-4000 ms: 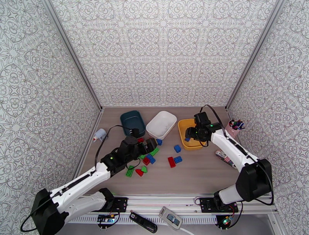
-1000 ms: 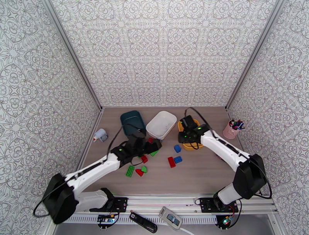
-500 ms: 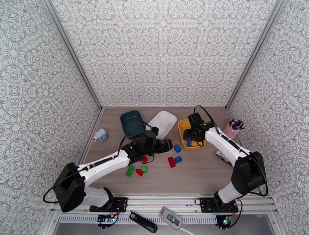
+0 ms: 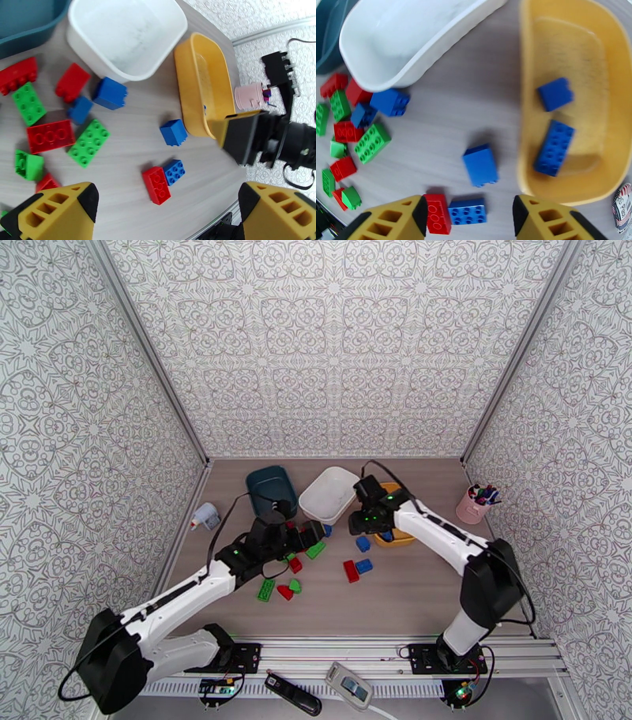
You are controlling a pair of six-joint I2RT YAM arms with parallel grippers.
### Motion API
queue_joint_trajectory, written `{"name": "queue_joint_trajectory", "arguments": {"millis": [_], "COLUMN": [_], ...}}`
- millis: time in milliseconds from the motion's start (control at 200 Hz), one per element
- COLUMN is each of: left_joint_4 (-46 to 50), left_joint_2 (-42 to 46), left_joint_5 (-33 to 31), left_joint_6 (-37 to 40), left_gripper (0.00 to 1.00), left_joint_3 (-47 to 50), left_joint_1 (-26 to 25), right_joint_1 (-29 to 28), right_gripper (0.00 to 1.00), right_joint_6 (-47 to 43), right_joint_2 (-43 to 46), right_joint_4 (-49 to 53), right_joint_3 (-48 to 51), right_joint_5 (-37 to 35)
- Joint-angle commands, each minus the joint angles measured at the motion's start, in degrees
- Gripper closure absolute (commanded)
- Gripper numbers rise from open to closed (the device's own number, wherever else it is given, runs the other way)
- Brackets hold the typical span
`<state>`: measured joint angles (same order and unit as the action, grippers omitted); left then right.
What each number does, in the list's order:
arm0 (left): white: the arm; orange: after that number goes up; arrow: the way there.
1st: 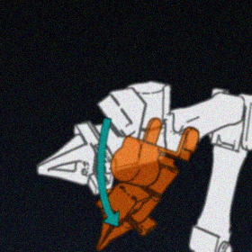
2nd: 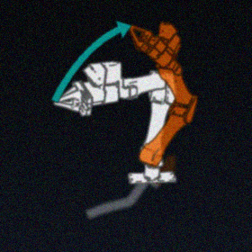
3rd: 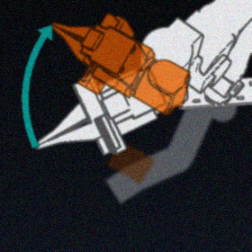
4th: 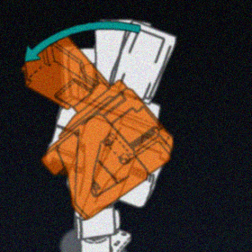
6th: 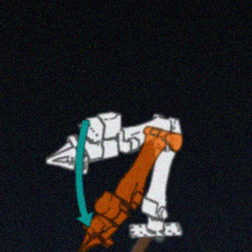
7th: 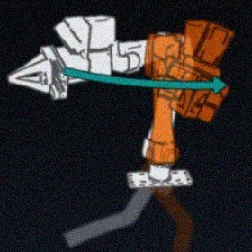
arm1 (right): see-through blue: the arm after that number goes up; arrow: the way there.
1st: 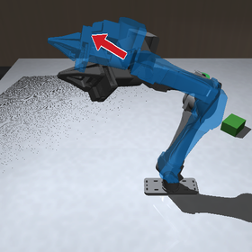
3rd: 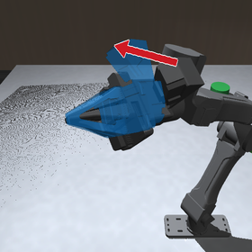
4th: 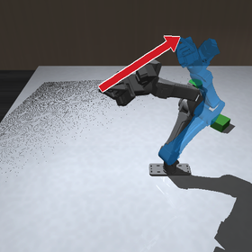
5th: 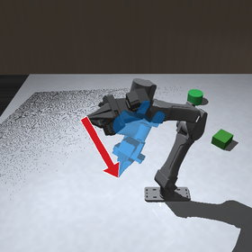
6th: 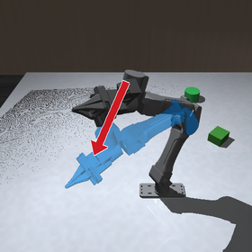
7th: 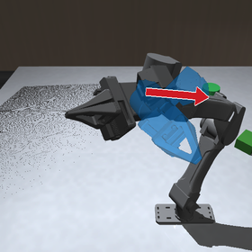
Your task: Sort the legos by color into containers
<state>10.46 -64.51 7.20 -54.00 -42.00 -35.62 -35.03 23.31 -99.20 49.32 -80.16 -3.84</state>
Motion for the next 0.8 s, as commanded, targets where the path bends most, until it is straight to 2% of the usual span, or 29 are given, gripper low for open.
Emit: {"name": "queue_joint_trajectory", "arguments": {"millis": [0,285,795], "left_joint_4": [2.4,2.7,1.9], "left_joint_2": [2.5,6.5,5.9], "left_joint_5": [-1.1,-1.4,-0.9], "left_joint_6": [-1.2,-2.8,-3.2], "left_gripper": [0.01,0.01,0.01], "left_joint_3": [2.2,6.0,6.5], "left_joint_1": [1.4,2.4,2.2], "right_joint_1": [-1.5,-2.4,-2.3], "right_gripper": [0.37,0.32,0.29], "right_joint_6": [-1.3,-1.7,-2.1], "right_joint_2": [-3.6,-10.2,-15.2], "right_joint_4": [2.7,4.4,3.1], "right_joint_3": [-3.6,-6.2,-5.6], "right_joint_5": [-1.5,-5.1,-6.7]}}
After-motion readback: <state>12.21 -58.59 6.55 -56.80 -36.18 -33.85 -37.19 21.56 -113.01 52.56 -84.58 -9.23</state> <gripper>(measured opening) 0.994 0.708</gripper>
